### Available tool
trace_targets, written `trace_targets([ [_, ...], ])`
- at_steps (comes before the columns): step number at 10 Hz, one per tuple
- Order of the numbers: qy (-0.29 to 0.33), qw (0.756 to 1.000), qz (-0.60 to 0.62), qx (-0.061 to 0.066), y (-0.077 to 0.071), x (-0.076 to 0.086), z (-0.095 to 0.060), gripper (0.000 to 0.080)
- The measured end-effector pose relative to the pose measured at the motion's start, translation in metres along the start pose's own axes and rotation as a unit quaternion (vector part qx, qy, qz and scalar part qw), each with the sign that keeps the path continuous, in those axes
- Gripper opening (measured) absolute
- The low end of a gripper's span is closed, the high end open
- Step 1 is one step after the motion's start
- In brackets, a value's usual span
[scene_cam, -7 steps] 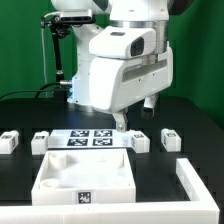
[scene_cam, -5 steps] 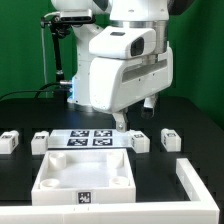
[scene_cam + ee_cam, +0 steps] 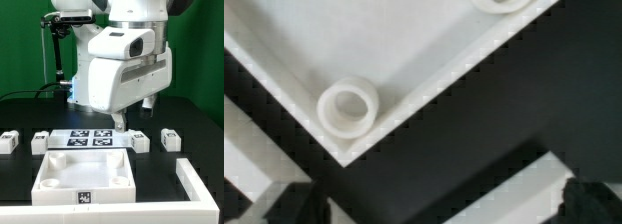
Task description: Assemble square table
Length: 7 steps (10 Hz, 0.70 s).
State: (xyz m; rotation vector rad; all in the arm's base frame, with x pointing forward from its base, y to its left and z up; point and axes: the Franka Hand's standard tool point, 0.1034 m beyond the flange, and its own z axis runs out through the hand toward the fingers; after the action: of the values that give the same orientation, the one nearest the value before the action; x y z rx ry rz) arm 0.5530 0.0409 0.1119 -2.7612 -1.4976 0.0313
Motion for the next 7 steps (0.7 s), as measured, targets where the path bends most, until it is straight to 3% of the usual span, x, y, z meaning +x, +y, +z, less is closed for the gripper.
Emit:
trace_targets([
  [2,0.015,0.994,-0.103,-0.024,-0.009,-0.035,0.011,0.065],
  [3,0.016,0.991,-0.128,-0.026,-0.011,-0.048,0.018,0.065],
  [4,0.014,0.992,-0.12,-0.022,-0.011,-0.055,0.02,0.065],
  [7,0.014,0.991,-0.134,-0.023,-0.01,-0.057,0.021,0.065],
])
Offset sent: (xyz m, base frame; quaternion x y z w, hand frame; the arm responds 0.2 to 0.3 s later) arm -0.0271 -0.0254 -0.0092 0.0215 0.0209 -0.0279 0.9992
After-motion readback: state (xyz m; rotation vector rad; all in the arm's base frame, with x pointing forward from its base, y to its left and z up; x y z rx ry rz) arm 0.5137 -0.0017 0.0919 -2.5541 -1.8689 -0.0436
